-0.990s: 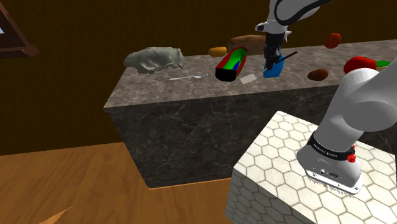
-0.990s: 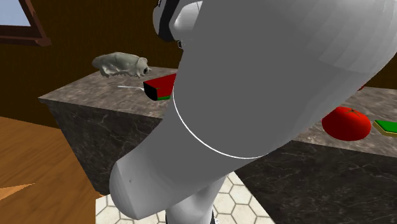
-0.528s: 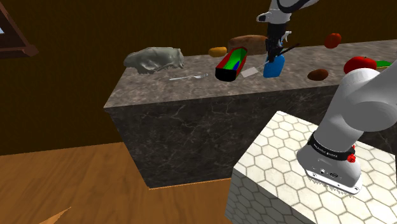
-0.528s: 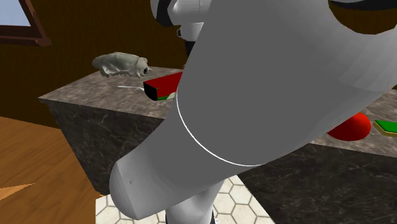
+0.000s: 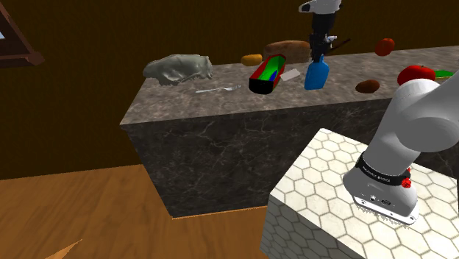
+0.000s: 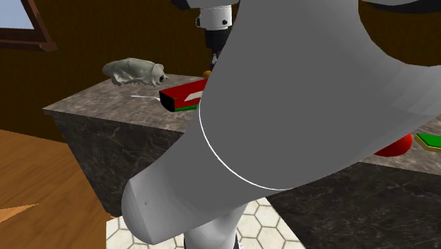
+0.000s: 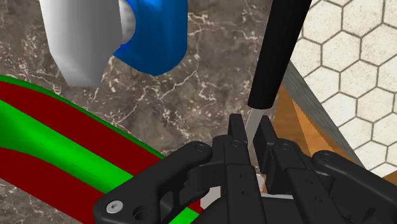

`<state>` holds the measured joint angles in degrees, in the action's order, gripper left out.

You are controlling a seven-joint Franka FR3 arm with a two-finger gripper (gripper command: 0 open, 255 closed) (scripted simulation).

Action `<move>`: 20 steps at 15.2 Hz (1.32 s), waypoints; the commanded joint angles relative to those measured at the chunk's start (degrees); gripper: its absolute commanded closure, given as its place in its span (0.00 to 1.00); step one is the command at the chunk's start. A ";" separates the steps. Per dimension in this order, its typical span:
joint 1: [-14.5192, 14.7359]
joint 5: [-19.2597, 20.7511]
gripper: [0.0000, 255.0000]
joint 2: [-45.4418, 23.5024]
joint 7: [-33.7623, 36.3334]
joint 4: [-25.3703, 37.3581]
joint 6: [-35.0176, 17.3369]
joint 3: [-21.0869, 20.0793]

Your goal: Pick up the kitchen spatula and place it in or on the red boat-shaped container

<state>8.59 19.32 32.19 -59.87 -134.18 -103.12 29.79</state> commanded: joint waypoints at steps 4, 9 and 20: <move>3.12 -3.61 1.00 -9.98 -2.21 8.69 -1.28 2.68; 5.76 -10.20 1.00 -23.23 -6.56 20.49 -1.77 6.20; 2.22 -25.23 1.00 -47.73 -15.03 43.91 1.56 7.97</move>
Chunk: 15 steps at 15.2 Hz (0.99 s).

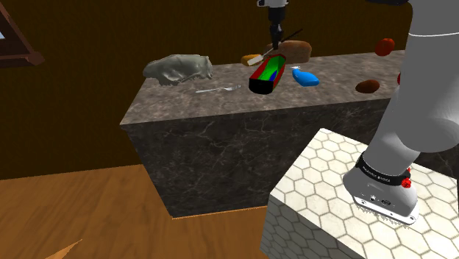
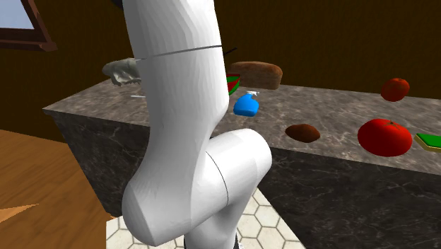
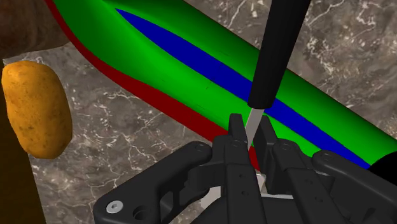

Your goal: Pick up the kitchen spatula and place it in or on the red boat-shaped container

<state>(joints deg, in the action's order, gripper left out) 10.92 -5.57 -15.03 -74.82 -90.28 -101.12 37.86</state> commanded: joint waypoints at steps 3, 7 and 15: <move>0.01 -0.46 1.00 -0.66 -0.09 -2.15 -2.71 -0.20; 0.10 -0.76 1.00 -1.06 -0.19 -4.78 -5.64 -0.36; 0.05 -1.47 1.00 -2.04 -0.49 -8.17 -9.82 -0.67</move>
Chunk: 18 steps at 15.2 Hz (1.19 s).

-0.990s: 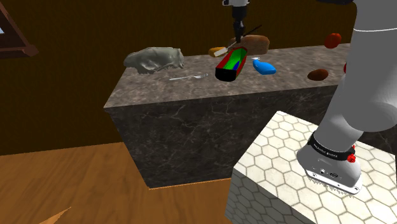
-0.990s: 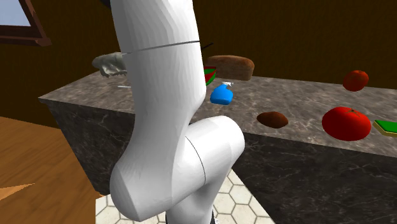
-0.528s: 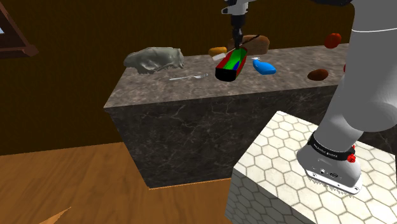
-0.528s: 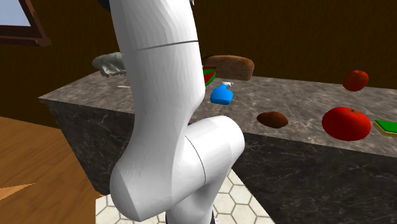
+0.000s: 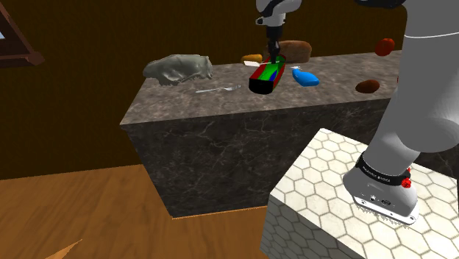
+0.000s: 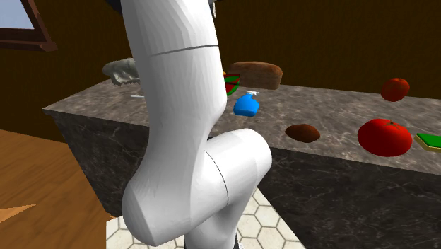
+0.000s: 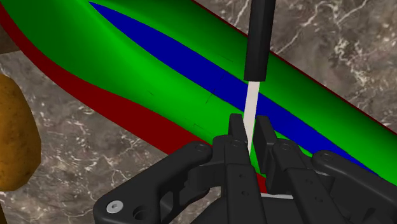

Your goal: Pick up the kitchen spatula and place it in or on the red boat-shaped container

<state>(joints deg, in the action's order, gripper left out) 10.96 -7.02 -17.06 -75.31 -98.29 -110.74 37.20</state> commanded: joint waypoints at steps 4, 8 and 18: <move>0.01 -0.02 1.00 -0.01 0.00 -0.16 -0.19 -0.01; 0.01 -0.02 0.00 -0.01 0.00 -0.16 -0.19 -0.01; 0.08 0.85 0.00 1.11 0.62 5.87 6.72 0.33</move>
<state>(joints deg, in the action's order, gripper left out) 11.06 -6.24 -16.03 -74.70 -92.76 -104.48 37.49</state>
